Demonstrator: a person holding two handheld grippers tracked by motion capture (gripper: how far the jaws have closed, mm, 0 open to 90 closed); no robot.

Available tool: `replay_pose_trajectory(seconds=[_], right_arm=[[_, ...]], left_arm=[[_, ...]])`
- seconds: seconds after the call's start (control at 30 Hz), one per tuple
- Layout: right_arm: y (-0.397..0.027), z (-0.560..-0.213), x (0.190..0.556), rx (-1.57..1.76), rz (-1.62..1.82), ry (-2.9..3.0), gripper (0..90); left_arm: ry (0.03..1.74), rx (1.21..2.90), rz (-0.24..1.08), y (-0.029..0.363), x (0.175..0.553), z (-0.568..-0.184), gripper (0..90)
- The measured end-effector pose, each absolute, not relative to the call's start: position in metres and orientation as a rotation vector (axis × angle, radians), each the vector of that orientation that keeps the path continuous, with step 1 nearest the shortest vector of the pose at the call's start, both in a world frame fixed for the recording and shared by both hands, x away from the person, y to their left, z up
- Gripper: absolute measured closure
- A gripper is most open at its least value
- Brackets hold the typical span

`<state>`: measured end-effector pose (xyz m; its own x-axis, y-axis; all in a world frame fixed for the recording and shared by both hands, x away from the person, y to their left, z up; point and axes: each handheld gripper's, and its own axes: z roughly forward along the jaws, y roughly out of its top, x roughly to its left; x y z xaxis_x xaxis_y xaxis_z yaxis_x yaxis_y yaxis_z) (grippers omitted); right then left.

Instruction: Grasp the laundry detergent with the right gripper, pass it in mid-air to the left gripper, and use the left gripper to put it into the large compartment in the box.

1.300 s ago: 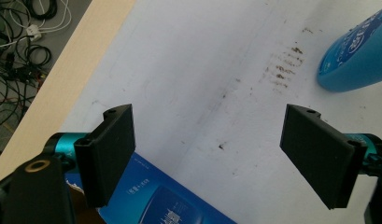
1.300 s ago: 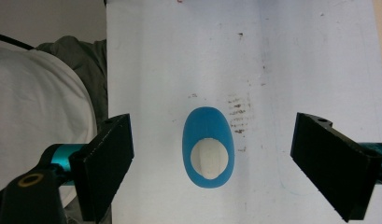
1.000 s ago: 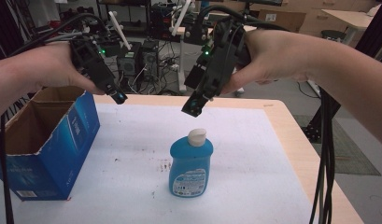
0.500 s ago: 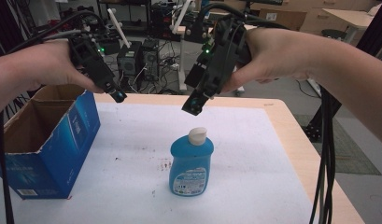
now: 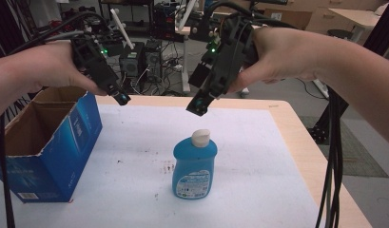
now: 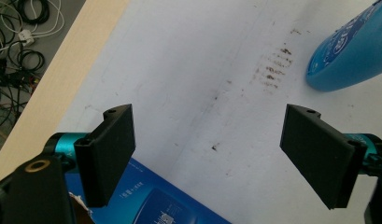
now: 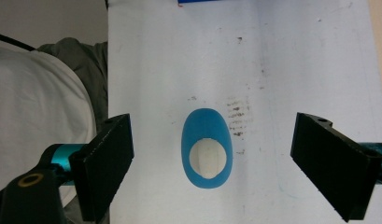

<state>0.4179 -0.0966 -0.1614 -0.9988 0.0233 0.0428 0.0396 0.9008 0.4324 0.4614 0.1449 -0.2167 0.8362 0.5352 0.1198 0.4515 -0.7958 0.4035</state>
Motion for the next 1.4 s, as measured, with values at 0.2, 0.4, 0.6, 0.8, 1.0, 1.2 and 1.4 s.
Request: replay_pose_trajectory(seconds=[0.2, 0.4, 0.6, 0.8, 1.0, 1.2, 1.4], right_arm=[[-0.108, -0.16, 0.422, -0.043, -0.778, -3.012, 12.5], [-0.127, -0.161, 0.426, -0.048, -0.894, -2.994, 12.5], [-0.155, -0.169, 0.433, -0.106, -1.022, -2.947, 12.5], [-0.175, -0.188, 0.44, -0.122, -1.039, -2.92, 12.5], [-0.187, -0.213, 0.445, -0.132, -1.049, -2.909, 12.5], [-0.193, -0.241, 0.446, -0.169, -1.063, -2.876, 12.5], [-0.194, -0.273, 0.443, -0.18, -1.059, -2.839, 12.6]], left_arm=[[0.731, 2.656, 0.313, 0.148, 0.462, -0.217, 18.2], [0.731, 2.656, 0.311, 0.148, 0.461, -0.217, 18.2], [0.718, 2.661, 0.306, 0.145, 0.459, -0.216, 18.2], [0.71, 2.67, 0.304, 0.142, 0.458, -0.215, 18.2], [0.703, 2.67, 0.303, 0.144, 0.457, -0.214, 18.2], [0.702, 2.664, 0.302, 0.145, 0.456, -0.214, 18.2], [0.686, 2.661, 0.299, 0.144, 0.455, -0.213, 18.2]])
